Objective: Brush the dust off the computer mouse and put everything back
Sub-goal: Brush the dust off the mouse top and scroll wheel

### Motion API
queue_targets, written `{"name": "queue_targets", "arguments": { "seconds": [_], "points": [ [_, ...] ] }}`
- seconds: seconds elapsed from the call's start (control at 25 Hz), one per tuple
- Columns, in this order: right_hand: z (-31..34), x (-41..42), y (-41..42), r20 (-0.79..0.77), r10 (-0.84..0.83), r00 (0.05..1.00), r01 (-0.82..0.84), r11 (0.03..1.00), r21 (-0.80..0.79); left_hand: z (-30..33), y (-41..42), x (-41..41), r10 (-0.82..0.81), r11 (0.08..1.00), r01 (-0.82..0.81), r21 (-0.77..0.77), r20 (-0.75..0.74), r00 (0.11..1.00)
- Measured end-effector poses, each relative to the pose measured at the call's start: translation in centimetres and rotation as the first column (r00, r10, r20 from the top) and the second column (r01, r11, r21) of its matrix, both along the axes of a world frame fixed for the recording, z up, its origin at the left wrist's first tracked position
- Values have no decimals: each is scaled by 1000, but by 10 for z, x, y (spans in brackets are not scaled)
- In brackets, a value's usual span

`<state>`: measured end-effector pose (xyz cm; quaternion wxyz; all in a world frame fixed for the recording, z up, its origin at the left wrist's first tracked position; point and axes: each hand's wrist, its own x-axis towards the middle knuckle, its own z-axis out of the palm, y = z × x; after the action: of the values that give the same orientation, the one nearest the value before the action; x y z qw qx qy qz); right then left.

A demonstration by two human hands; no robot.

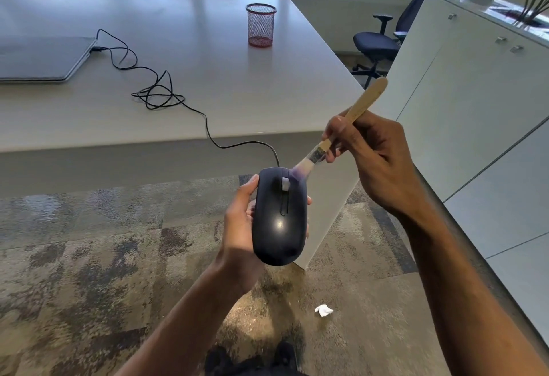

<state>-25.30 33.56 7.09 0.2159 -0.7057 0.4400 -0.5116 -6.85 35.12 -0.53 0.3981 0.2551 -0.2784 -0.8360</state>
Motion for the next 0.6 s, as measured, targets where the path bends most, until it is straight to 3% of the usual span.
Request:
{"name": "queue_targets", "arguments": {
  "seconds": [0.48, 0.6],
  "points": [
    [-1, 8, 1, 31, 22, 999, -20, 999, -47, -3, -1, 2, 11, 1000, -11, 1, 27, 1000],
    [-4, 14, 1, 68, -69, 995, 74, 995, -71, -4, -2, 3, 27, 1000, -27, -16, 53, 998]
  ]
}}
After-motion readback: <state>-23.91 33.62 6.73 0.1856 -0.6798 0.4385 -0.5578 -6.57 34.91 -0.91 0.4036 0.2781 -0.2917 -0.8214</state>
